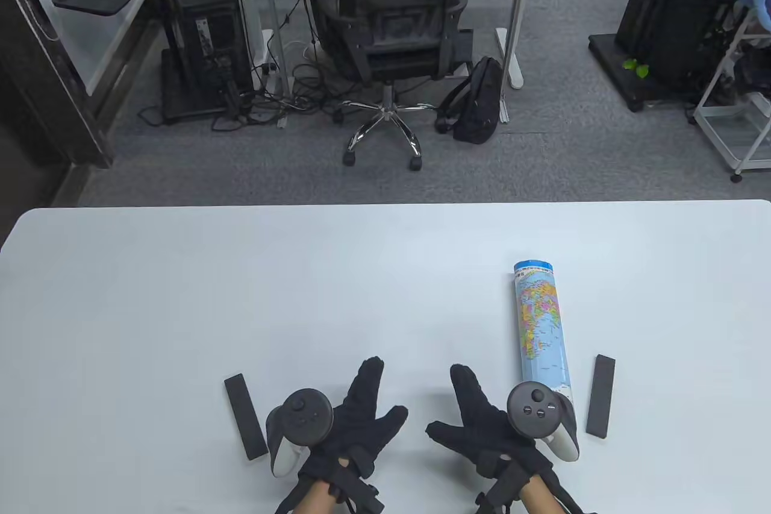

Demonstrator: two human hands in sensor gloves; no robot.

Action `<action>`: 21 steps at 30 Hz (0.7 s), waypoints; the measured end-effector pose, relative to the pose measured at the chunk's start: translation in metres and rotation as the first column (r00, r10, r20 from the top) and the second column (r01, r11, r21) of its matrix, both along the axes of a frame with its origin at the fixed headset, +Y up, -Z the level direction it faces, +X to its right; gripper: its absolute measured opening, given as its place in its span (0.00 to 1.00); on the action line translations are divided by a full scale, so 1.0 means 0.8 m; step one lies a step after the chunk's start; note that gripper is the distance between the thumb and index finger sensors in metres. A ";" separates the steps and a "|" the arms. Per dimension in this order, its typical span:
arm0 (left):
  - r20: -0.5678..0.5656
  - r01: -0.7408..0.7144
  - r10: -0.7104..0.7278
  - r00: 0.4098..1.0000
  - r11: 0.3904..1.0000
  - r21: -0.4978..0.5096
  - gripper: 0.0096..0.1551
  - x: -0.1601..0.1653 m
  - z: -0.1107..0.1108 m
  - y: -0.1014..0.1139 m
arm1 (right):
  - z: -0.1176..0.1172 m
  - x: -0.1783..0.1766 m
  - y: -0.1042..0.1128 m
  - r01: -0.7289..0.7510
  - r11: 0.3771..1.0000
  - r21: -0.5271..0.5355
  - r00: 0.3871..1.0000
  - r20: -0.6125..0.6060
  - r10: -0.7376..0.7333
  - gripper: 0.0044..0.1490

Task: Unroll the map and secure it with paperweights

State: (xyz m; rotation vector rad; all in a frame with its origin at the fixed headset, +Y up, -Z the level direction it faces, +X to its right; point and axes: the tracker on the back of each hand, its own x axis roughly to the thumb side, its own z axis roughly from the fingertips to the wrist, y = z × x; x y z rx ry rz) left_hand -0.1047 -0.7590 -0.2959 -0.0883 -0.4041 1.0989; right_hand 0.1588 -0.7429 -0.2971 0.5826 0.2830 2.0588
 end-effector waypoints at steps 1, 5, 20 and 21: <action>0.001 0.001 -0.001 1.000 1.000 0.000 0.50 0.000 0.000 0.000 | 0.000 0.000 0.000 -0.003 1.000 0.000 1.000 0.002 0.003 0.58; 0.002 0.000 0.000 1.000 1.000 0.000 0.51 0.001 0.001 0.000 | 0.000 0.000 0.000 -0.010 1.000 0.003 1.000 0.003 0.010 0.57; 0.016 -0.007 0.007 1.000 1.000 0.017 0.51 0.003 0.000 0.000 | 0.000 -0.001 0.000 -0.015 1.000 0.012 1.000 0.002 0.015 0.57; 0.015 -0.008 0.008 1.000 1.000 0.016 0.51 0.003 0.000 0.000 | 0.000 -0.001 0.000 -0.015 1.000 0.012 1.000 0.001 0.015 0.57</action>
